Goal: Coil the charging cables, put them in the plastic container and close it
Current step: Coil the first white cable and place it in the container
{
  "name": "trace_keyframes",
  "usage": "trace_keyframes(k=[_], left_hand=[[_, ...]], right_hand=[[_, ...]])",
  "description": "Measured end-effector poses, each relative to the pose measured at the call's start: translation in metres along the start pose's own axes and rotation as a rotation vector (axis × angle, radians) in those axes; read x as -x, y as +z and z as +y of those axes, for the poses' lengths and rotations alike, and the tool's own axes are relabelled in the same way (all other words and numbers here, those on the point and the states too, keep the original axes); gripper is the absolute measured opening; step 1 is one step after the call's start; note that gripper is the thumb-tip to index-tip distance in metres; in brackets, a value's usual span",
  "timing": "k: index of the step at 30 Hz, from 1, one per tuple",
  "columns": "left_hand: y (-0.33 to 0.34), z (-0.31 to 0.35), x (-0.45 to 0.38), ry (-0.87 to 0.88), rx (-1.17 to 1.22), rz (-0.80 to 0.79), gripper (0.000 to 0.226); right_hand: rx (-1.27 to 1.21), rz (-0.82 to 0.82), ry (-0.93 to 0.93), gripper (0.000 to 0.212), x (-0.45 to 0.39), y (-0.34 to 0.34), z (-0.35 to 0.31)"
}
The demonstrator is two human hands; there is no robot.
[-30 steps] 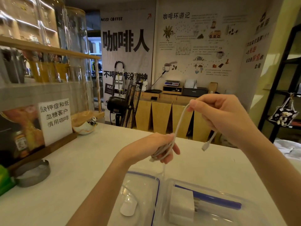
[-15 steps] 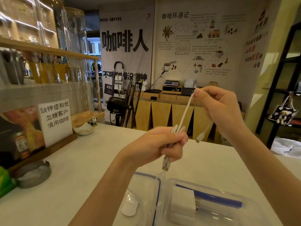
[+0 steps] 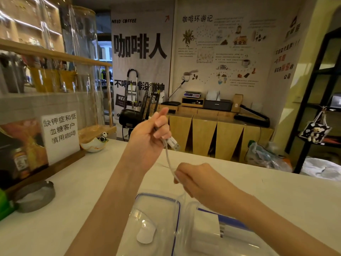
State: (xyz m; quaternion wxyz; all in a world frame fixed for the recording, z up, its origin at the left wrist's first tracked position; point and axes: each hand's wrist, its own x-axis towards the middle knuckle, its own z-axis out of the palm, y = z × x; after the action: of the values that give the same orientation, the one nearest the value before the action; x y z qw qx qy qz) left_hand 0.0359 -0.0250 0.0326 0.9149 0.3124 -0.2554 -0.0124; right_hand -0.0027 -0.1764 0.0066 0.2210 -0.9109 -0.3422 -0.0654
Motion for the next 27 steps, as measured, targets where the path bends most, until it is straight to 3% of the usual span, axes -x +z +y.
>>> trace_keyframes(k=[4,9,12,17,22,24,27], left_hand=[[-0.005,-0.004,-0.001,0.03,-0.288,0.09,0.028],[0.005,-0.018,0.004,0.08,-0.937,0.001,0.02],[0.008,-0.025,0.01,-0.003,-1.14,-0.102,0.026],[0.02,-0.03,0.015,-0.375,-1.088,-0.345,0.065],[0.02,-0.026,0.016,-0.569,-0.723,-0.448,0.069],[0.022,-0.025,0.017,-0.607,-0.632,-0.456,0.067],[0.03,-0.026,0.02,-0.592,-0.691,-0.285,0.063]], right_hand=[[0.092,0.132,-0.073,0.03,0.01,-0.005,-0.021],[0.369,0.2,-0.18,0.03,0.009,-0.021,-0.024],[0.496,0.321,-0.324,0.028,0.008,-0.038,-0.014],[0.421,0.418,-0.38,0.029,0.009,-0.048,0.008],[0.063,0.48,-0.214,0.033,0.011,-0.037,0.021],[-0.03,0.434,-0.163,0.036,0.011,-0.029,0.022],[-0.215,0.373,-0.103,0.034,0.014,-0.021,0.019]])
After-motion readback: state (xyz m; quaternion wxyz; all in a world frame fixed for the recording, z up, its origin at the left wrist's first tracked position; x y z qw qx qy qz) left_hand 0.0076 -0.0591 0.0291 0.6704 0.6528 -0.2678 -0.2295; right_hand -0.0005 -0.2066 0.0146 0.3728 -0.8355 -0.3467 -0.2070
